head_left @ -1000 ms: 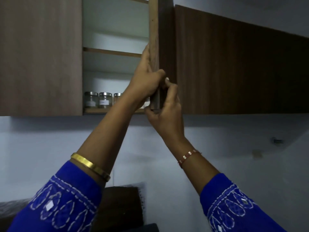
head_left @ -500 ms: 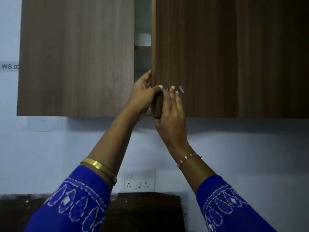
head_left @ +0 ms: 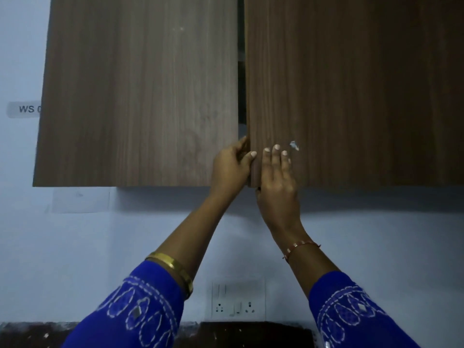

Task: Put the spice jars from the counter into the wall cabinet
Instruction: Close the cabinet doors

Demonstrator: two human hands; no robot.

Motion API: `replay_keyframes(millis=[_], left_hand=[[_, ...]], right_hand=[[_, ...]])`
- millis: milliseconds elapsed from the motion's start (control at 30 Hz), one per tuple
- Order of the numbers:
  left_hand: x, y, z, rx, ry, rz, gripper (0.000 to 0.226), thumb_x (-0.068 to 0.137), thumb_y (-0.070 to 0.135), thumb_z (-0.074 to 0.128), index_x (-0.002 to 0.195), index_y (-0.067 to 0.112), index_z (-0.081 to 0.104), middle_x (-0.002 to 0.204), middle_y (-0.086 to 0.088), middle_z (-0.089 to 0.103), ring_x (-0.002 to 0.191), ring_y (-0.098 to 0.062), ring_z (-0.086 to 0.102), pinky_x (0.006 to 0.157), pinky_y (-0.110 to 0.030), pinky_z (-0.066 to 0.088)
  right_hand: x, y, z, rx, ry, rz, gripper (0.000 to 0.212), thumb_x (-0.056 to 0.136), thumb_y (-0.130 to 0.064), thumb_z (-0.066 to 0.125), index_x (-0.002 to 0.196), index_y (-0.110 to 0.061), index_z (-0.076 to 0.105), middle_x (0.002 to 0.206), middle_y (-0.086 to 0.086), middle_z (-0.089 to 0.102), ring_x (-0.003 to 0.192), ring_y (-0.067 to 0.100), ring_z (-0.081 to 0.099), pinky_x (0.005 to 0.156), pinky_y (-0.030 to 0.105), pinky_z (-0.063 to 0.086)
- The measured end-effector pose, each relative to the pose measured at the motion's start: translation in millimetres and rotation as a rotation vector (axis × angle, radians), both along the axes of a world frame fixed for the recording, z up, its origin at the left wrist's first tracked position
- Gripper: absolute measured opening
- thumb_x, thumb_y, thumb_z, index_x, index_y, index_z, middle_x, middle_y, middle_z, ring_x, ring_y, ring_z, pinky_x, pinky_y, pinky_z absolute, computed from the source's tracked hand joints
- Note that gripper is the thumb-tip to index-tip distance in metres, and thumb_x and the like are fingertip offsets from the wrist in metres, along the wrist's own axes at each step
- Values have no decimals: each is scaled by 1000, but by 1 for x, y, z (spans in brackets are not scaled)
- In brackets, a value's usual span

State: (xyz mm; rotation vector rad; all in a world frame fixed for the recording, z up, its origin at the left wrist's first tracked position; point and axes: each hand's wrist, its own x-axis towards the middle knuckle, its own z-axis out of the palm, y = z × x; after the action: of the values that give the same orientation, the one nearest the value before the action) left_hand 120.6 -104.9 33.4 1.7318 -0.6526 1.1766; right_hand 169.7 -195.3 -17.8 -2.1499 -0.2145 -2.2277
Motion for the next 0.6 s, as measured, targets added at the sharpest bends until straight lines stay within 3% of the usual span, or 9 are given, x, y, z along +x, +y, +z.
replay_keyframes(millis=[100, 167, 200, 267, 467, 600], left_hand=[[27, 18, -17, 234, -198, 248, 40, 95, 16, 43, 133, 3, 46, 129, -16, 58, 119, -24, 53, 101, -18, 34], [54, 35, -25, 368, -219, 379, 54, 94, 33, 28, 142, 8, 32, 145, -16, 41, 136, -25, 35, 118, -37, 18], [67, 42, -29, 422, -223, 457, 61, 92, 38, 22, 146, 9, 24, 152, -15, 29, 143, -25, 22, 119, -40, 7], [90, 52, -36, 500, -277, 596, 63, 91, 39, 20, 147, 8, 19, 155, -15, 20, 145, -25, 11, 118, -40, 2], [122, 52, -45, 499, -438, 741, 57, 93, 31, 28, 145, 8, 24, 153, -17, 27, 142, -26, 12, 115, -37, -5], [126, 49, -48, 458, -481, 760, 59, 89, 25, 32, 146, 12, 21, 153, -17, 26, 143, -30, 18, 116, -41, -3]], right_hand=[[21, 8, 2, 7, -8, -16, 70, 61, -3, 82, 125, 6, 54, 125, 27, 59, 115, 38, 60, 97, 44, 48], [32, 12, 3, 12, -18, -21, 67, 60, 1, 81, 122, 7, 57, 122, 28, 60, 112, 39, 61, 94, 45, 50], [38, 14, 3, 11, -18, -26, 67, 58, 2, 82, 121, 7, 57, 122, 29, 61, 112, 39, 61, 93, 45, 50], [48, 17, 3, 2, -13, -51, 68, 58, 0, 83, 121, 7, 58, 122, 29, 61, 112, 39, 61, 94, 44, 49], [69, 21, 2, 5, -57, -90, 59, 70, -4, 76, 124, 7, 55, 125, 29, 58, 115, 39, 59, 98, 43, 46], [72, 19, 1, -37, -101, -141, 45, 83, -7, 52, 126, 6, 53, 127, 30, 56, 117, 39, 57, 100, 43, 44]])
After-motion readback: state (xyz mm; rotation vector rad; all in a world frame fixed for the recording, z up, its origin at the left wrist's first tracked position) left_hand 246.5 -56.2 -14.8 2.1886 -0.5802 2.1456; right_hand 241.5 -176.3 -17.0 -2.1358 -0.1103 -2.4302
